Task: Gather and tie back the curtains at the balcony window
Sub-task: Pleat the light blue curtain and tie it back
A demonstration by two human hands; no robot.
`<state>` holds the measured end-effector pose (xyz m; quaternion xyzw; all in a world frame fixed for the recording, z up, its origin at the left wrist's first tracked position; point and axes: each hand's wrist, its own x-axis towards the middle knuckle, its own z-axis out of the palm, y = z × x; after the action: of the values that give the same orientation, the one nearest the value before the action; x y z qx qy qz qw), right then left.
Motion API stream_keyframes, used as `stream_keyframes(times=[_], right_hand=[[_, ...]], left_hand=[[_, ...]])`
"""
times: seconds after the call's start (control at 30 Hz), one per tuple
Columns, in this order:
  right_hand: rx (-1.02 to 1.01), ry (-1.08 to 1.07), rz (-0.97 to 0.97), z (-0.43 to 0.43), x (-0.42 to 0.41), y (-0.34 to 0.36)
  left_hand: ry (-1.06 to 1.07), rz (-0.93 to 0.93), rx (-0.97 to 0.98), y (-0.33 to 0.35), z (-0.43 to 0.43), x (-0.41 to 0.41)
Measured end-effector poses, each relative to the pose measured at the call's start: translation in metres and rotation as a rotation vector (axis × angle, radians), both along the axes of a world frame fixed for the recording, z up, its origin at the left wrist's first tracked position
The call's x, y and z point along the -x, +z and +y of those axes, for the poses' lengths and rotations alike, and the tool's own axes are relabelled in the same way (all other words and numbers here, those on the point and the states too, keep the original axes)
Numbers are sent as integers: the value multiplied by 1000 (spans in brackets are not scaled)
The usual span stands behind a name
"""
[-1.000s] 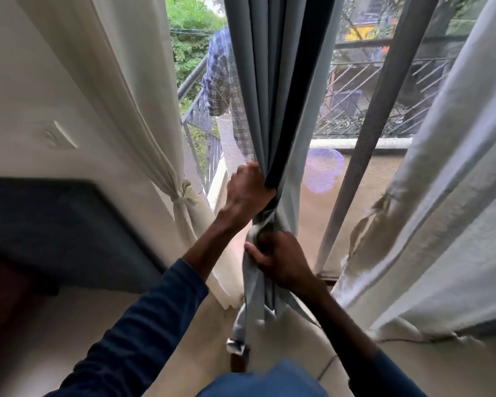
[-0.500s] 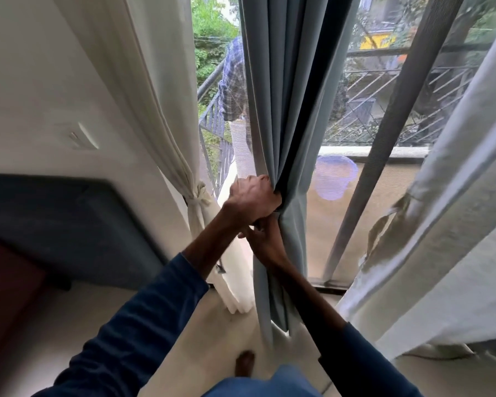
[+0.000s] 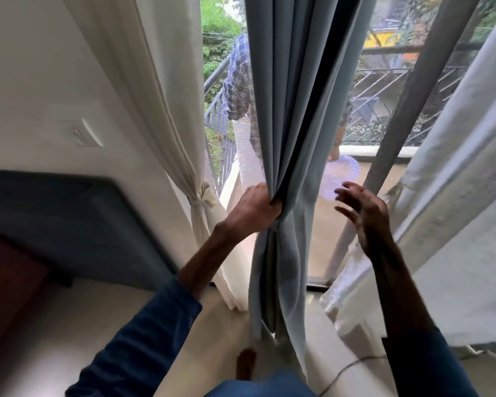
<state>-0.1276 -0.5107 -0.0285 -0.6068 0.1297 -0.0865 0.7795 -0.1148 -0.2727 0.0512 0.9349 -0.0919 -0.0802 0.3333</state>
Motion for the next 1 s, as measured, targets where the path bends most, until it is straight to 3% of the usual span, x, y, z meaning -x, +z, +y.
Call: stream_keyframes(times=[0.1,0.17,0.3,0.37,0.5,0.67,0.87,0.93,1.0], right_hand=[[-45,83,142,16,-51,-12],[49,246,175,29,-65,-19],[307,461,-59,41,-61,-21],[332,522,-21,35,-58,-39],[240,411,220,22,-47,-87],[73,422,156,22,-69,-104],[382,356,70,33,-62,-78],[382,446,12,35,-57,-54],[220,478,71,36,-36,-24]], left_hand=[[-47,9,54,-5,-2,-2],[-75,9,83,-5,-4,-1],[-39,-16,137,-8,-2,-3],[-48,-4,167,-9,0,-3],[-128,6,206,-13,5,0],[-133,-56,237,-23,11,-1],[-76,-127,259,-27,6,3],[-62,-167,287,-28,7,3],[-53,-178,322,-29,11,2]])
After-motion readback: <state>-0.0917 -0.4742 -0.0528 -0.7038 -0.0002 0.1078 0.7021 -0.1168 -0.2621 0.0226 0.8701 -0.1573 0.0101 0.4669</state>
